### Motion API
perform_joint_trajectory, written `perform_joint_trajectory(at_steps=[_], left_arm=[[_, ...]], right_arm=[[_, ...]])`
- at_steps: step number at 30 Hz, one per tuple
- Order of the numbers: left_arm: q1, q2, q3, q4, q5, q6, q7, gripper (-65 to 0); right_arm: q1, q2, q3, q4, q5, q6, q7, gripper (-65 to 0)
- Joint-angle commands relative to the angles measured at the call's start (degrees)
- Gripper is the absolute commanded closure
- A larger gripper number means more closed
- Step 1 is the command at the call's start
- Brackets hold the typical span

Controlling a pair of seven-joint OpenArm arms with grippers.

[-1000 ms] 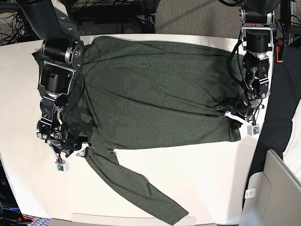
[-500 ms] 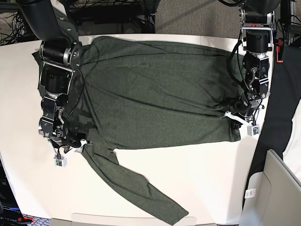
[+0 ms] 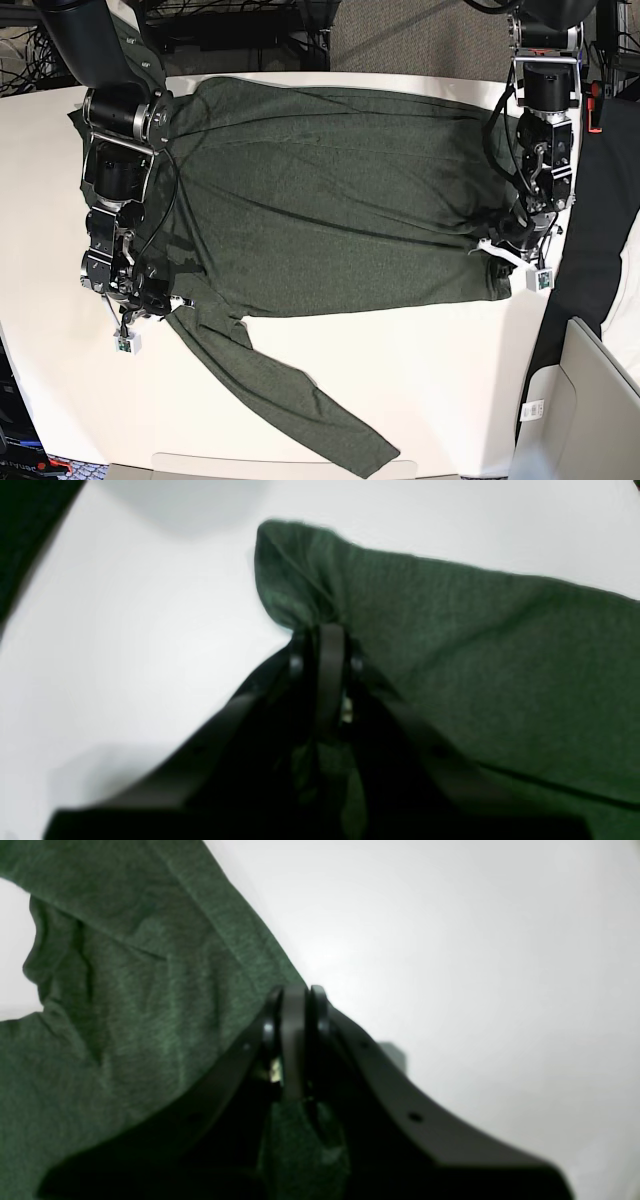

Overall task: Fold the T-shirt properly
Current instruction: 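Grasp the side edges near the hem with both grippers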

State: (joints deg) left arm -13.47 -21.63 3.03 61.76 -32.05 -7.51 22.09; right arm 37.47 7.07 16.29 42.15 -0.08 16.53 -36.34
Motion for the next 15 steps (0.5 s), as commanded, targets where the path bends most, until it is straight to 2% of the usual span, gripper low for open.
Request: perform_joint_trajectory(at_steps=[1,3,6,10,15], left_arm=[[-1.1,-0.8,-0.3,1.8,-0.1,-0.2,-1.5,0.0],[-0.5,-0.8,-0.3,3.0,-0.1,-0.2,-1.5,0.0],[-0.5,-0.8,-0.3,4.6,-0.1,-0.2,-1.5,0.0],[-0.5,-0.8,-0.4,5.9,-0.1,-0.2,-1.5,0.0],[0.2,-0.8,-0.5,7.2,-0.1,-0.2,-1.6,0.0]], right_arm=[[1.1,0.1,0.0,0.4,-0.2,0.7,-1.9,-0.5],[0.6,0.1,0.2,2.4,1.1,1.4,-2.1,-0.5],[-2.3,0.1,0.0,8.8,4.0,4.5,-2.5,-0.5],[-4.9,0.0,0.0,15.8,6.5,7.2,-8.2,-0.5],[-9.7,0.3,0.0,25.5,11.7,7.9,-14.1,-0.5]])
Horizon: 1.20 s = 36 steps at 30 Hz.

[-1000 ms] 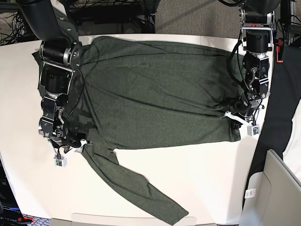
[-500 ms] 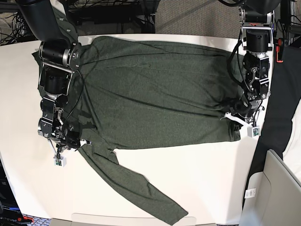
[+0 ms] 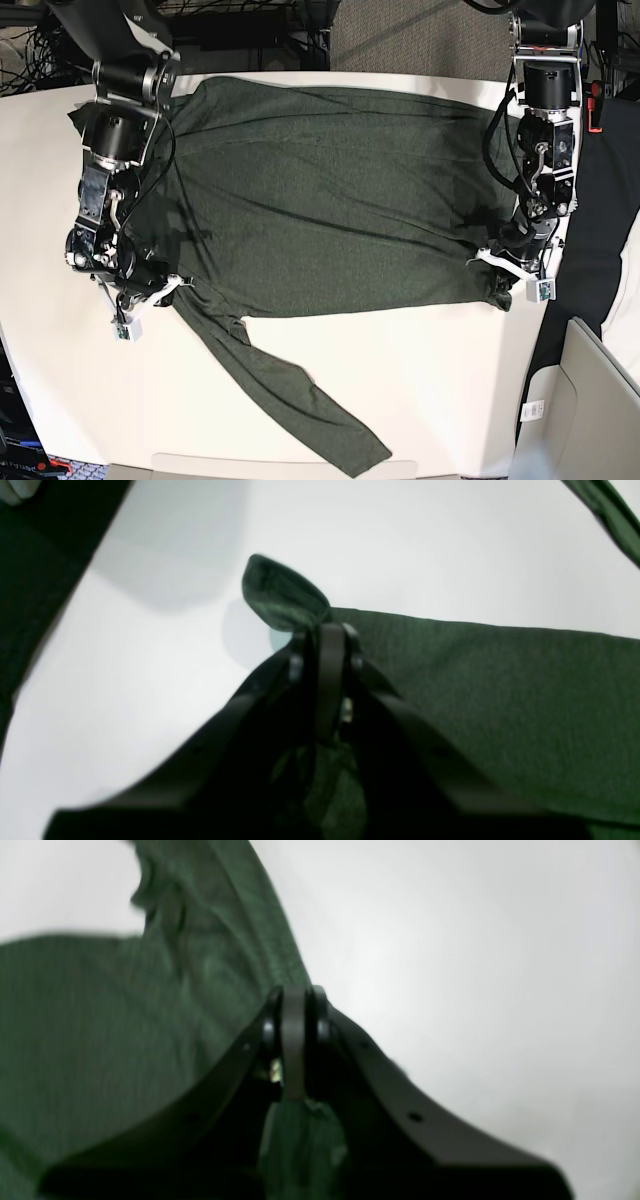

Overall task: Fold the T-shirt properly
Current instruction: 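Grasp the side edges near the hem with both grippers, then lift the hem edges and fold them toward the shoulder edge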

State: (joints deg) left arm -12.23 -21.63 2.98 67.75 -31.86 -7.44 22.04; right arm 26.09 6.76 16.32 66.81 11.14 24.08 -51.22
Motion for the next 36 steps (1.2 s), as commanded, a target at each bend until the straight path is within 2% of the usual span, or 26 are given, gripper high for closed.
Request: perform_joint_trajectory(at_steps=[1,8,11,13,22,31,36], left_arm=[[-0.8,-0.8,-0.5,2.2,-0.3,-0.3,-1.6,0.0],[1.5,-0.8,-0.5,6.8,-0.3,-0.3,-1.9,0.0],[1.9,-0.8,-0.5,8.3,-0.3,-0.3,-1.5,0.0],[3.3,-0.8,-0.9,9.7,-0.3,-0.2,-1.7,0.0],[7.9,-0.8,-7.9,15.8,-0.3,-0.2,-1.4,0.0],[10.7,-0.8,-8.5,17.2,-0.3,-0.2,-1.4,0.0],[12.1,-0.8,-8.6,17.1,-0.3,-0.2,-1.4,0.0]], right_arm=[[0.5,0.7,0.0,3.0,1.0,0.3,-0.1,-0.5],[-3.7,0.8,0.0,10.5,3.9,0.3,-2.4,-0.5],[-3.9,1.1,-0.1,14.2,4.5,0.5,-6.8,-0.5],[-5.6,1.0,-0.1,17.1,6.9,0.5,-8.1,-0.5],[-14.8,2.9,0.6,24.5,17.0,0.5,-8.2,-0.5],[-23.1,6.6,6.7,28.7,29.4,0.5,-8.3,-0.5],[-25.3,7.8,7.5,30.8,30.9,0.5,-8.3,-0.5]])
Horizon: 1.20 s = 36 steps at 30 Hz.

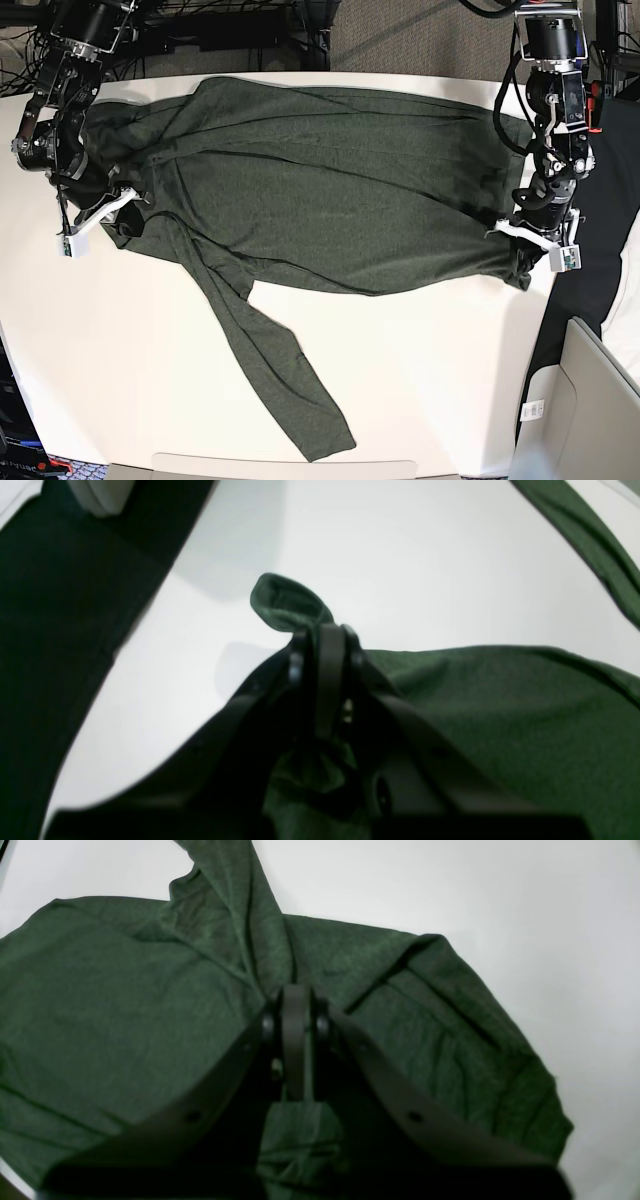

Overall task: Fold the T-shirt properly
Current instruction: 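Lift the hem edges and fold them toward the shoulder edge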

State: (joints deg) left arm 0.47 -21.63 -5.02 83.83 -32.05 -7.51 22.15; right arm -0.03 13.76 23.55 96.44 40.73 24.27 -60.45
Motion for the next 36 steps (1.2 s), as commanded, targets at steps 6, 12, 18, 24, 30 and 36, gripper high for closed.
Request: perform_joint_trajectory(at_steps=[6,12,18,24,30,36], left_arm=[[0.5,-0.8,-0.9,0.9,-0.1,-0.1,-1.5,-0.1],[0.5,-0.8,-0.4,0.1,-0.1,0.0,-1.4,-9.3],[-2.0,-0.8,-0.3,-0.1,0.1,0.1,2.9,-22.7],[-8.2,-0.8,-0.3,-7.0,0.1,0.1,4.6,-23.8],[-13.2,-0.8,-0.2,-15.5,0.2,0.1,4.4,-23.8],[-13.5,-0.9,-0.7,-17.2,0.2,0.2,4.2,-23.9]], right_arm=[[0.7,0.5,0.5,2.3,1.0,0.3,0.6,-0.9],[4.0,0.2,0.1,2.0,-4.9,-0.1,2.8,-1.4],[7.8,-1.0,-3.1,2.0,-14.5,-0.2,4.8,-15.0],[10.8,-4.0,-4.0,0.3,-19.9,-0.2,5.8,-22.9],[14.6,-5.7,-4.0,-5.3,-20.1,-0.2,5.5,-23.1],[18.3,-5.8,-4.0,-9.3,-20.2,-0.2,5.6,-23.5]])
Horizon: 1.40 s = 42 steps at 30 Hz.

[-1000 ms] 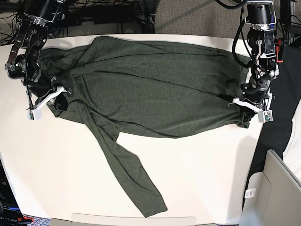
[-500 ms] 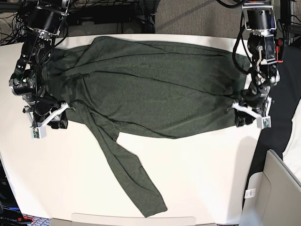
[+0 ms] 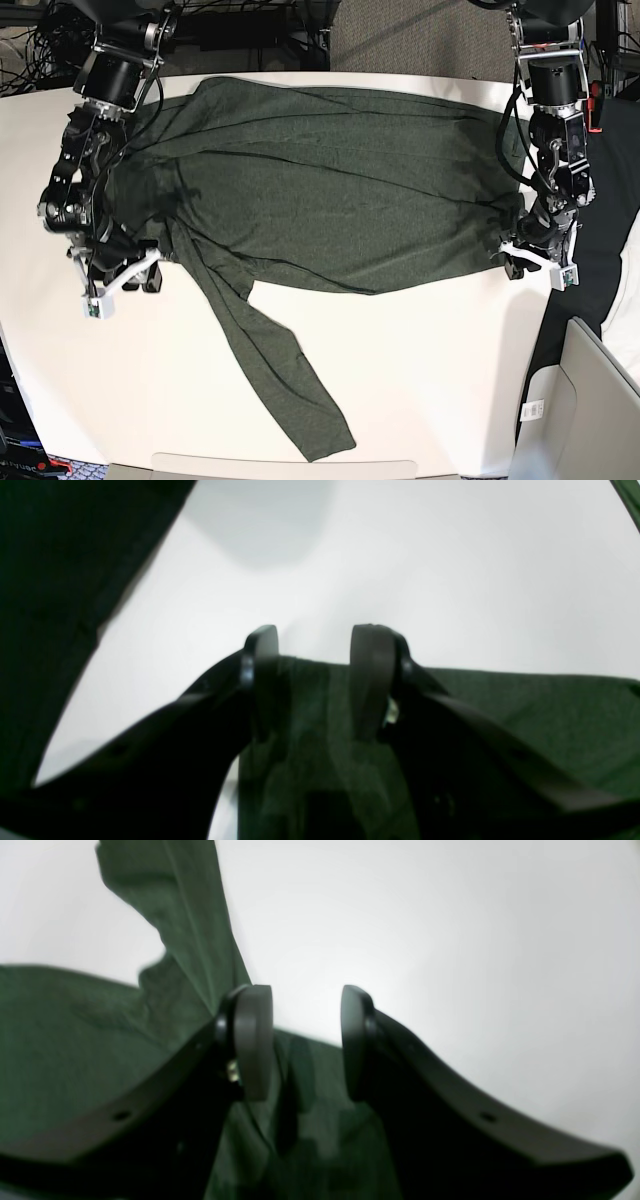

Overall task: Fold the T-shirt properly
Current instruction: 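Lift the hem edges and fold them toward the shoulder edge, then regrasp the folded side edges with both grippers and pull them taut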

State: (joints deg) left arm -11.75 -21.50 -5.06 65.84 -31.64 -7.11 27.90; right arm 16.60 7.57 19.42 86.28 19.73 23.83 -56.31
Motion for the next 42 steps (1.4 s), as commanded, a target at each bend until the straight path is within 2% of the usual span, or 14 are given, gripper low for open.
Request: perform_joint_trajectory(at_steps=[1,5,10,13,15,19,23,27,33,42], left_arm=[[-1.2,-1.1,-0.6,0.8,-0.2,0.3,-1.6,-24.0],[-1.0,-1.2,-0.1,0.7,0.2,6.7,-1.6,-26.5],[-1.0,-0.9,-0.2,0.7,7.2,11.1,-1.7,-31.7],[-1.0,0.0,-0.2,0.7,7.6,11.2,-3.7,-32.0],[-1.0,0.2,-0.1,0.7,7.6,11.1,-4.1,-32.0],[-1.0,0.4,-0.1,0.7,7.6,11.1,-4.1,-32.0],[-1.0,0.4,-0.1,0.7,7.6,11.1,-4.1,-32.0],[-1.0,0.4,-0.1,0.7,7.6,11.1,-4.1,-31.9],[-1.0,0.4,-0.1,0.7,7.6,11.1,-4.1,-31.9],[-1.0,2.7,-0.1,0.6,7.6,11.1,-4.6,-31.8]], right_arm=[[2.2,0.4,0.1,0.4,0.8,0.2,1.4,-23.5],[4.5,0.5,0.1,-2.0,0.7,0.2,1.4,-23.6],[6.8,0.5,-0.4,-4.9,0.7,0.2,1.4,-23.7],[8.5,0.7,-3.1,-7.2,0.5,0.2,1.7,-23.7],[9.5,0.5,-4.3,-7.8,-1.4,0.2,1.7,-26.1],[11.0,-0.7,-8.2,-7.9,-6.8,0.2,1.7,-37.9],[11.0,-1.4,-8.8,-8.1,-8.2,0.2,1.8,-46.5],[11.5,-2.7,-8.9,-11.2,-8.2,0.2,3.1,-46.5],[11.7,-2.9,-8.9,-15.1,-8.2,0.2,5.6,-46.5],[11.7,-2.9,-8.9,-19.3,-8.3,0.2,8.0,-46.5]])
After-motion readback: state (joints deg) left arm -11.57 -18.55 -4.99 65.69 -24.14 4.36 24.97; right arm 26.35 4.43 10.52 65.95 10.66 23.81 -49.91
